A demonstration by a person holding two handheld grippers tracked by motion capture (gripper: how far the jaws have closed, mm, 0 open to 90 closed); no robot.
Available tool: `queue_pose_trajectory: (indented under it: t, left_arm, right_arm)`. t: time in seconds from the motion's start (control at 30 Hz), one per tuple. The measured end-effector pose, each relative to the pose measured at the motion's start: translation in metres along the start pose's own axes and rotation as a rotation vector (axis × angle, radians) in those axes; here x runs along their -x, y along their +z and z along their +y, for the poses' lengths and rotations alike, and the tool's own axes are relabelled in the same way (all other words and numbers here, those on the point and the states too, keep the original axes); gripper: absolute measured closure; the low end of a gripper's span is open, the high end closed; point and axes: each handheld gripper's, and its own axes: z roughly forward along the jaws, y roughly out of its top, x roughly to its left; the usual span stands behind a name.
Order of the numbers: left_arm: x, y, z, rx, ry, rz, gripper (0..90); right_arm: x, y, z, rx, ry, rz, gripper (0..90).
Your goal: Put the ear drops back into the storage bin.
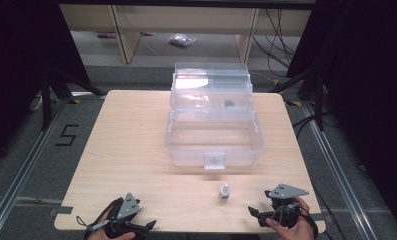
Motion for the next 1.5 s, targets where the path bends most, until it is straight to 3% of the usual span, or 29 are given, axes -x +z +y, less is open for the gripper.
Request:
queue_pose_trajectory:
  t: [0.07,0.1,0.17,0.23,0.27,0.33,0.37,0.4,0.43,0.53,0.57,0.6,0.7,0.73,0.77,0.8,0.87,0.9,0.93,0.97,1.03,1.1,1.13,1.2,1.23,1.27,1.33,1.37,1.5]
  left_arm:
    - [0.0,0.0,0.0,0.0,-0.001,-0.002,14.9]
    - [-0.001,0.0,0.001,-0.005,0.018,0.001,14.9]
    - [-0.001,0.0,0.0,-0.01,0.017,0.006,14.9]
    - [-0.003,-0.002,0.001,-0.025,0.036,-0.003,14.9]
    - [-0.003,-0.001,0.001,-0.021,0.031,-0.003,14.9]
    - [-0.003,-0.002,0.0,-0.023,0.032,-0.003,14.9]
    - [-0.003,-0.002,0.0,-0.023,0.032,-0.003,14.9]
    - [-0.003,-0.002,0.001,-0.023,0.034,-0.003,14.9]
    - [-0.003,-0.002,0.001,-0.022,0.034,-0.003,14.9]
    - [-0.003,-0.001,0.0,-0.025,0.033,-0.004,14.9]
    - [-0.004,-0.002,0.001,-0.035,0.046,0.001,14.9]
    - [-0.003,0.0,0.0,-0.018,0.023,0.003,14.9]
    - [-0.002,0.0,0.0,-0.009,0.013,-0.001,14.9]
    - [-0.004,-0.002,0.0,-0.028,0.038,-0.002,14.9]
    - [-0.003,-0.001,0.0,-0.023,0.014,-0.007,14.9]
    - [-0.003,-0.001,0.0,-0.028,0.011,-0.011,14.9]
    - [-0.003,-0.001,0.0,-0.025,0.018,0.0,14.9]
    - [-0.001,0.001,-0.001,0.0,-0.012,0.001,14.9]
    - [-0.001,0.001,0.0,0.001,-0.013,0.001,14.9]
    - [-0.001,0.001,0.0,-0.001,-0.008,0.0,14.9]
    - [-0.002,0.0,0.0,-0.007,0.01,-0.001,14.9]
    - [-0.001,0.001,0.0,-0.001,-0.013,-0.005,14.9]
    - [-0.002,0.0,0.0,-0.008,-0.001,0.002,14.9]
    - [-0.002,0.0,0.0,-0.01,0.012,-0.003,14.9]
    - [-0.003,-0.001,0.0,-0.019,0.025,-0.004,14.9]
    - [-0.004,-0.001,0.0,-0.025,0.032,-0.003,14.9]
    - [-0.004,-0.002,0.0,-0.035,0.041,0.0,14.9]
    - [-0.002,0.0,0.0,-0.009,0.01,0.001,14.9]
    - [-0.002,0.0,0.0,-0.005,0.008,-0.001,14.9]
  right_arm:
    - [-0.002,0.0,0.0,-0.014,0.019,0.011,17.4]
    - [0.0,0.0,0.001,-0.008,-0.022,0.003,17.4]
    - [-0.003,-0.001,0.004,-0.036,0.004,0.012,17.4]
    - [-0.002,-0.001,0.005,-0.032,-0.019,0.011,17.4]
    - [-0.005,-0.001,0.006,-0.04,0.008,0.016,17.4]
    - [-0.003,0.0,0.01,-0.053,-0.028,0.018,18.0]
    - [-0.006,-0.001,0.012,-0.063,-0.007,0.016,18.4]
    - [-0.007,0.001,0.013,-0.047,-0.018,0.015,18.5]
    - [-0.006,-0.001,0.016,-0.081,-0.041,0.025,18.6]
    - [-0.007,0.0,0.023,-0.078,-0.099,0.04,19.4]
    - [-0.008,-0.001,0.025,-0.099,-0.11,0.04,19.4]
    - [-0.009,0.0,0.029,-0.11,-0.13,0.046,19.4]
    - [-0.012,0.0,0.038,-0.134,-0.152,0.052,20.2]
    - [-0.014,0.001,0.041,-0.133,-0.151,0.047,20.7]
    - [-0.017,0.0,0.046,-0.158,-0.143,0.048,21.2]
    - [-0.018,0.001,0.049,-0.169,-0.175,0.054,22.1]
    - [-0.022,0.001,0.057,-0.197,-0.179,0.049,22.6]
    - [-0.023,0.002,0.059,-0.202,-0.19,0.053,22.8]
    - [-0.027,0.002,0.062,-0.22,-0.167,0.052,23.5]
    - [-0.026,0.003,0.064,-0.211,-0.196,0.056,23.7]
    - [-0.028,0.005,0.068,-0.228,-0.195,0.051,24.7]
    - [-0.03,0.006,0.071,-0.232,-0.213,0.055,25.0]
    - [-0.032,0.007,0.072,-0.242,-0.196,0.062,25.1]
    - [-0.032,0.009,0.075,-0.238,-0.235,0.065,25.2]
    - [-0.034,0.01,0.076,-0.239,-0.228,0.079,25.4]
    - [-0.033,0.011,0.078,-0.245,-0.261,0.088,25.6]
    - [-0.036,0.01,0.08,-0.267,-0.249,0.082,25.6]
    - [-0.038,0.011,0.081,-0.269,-0.246,0.077,25.7]
    - [-0.04,0.014,0.085,-0.271,-0.293,0.097,26.4]
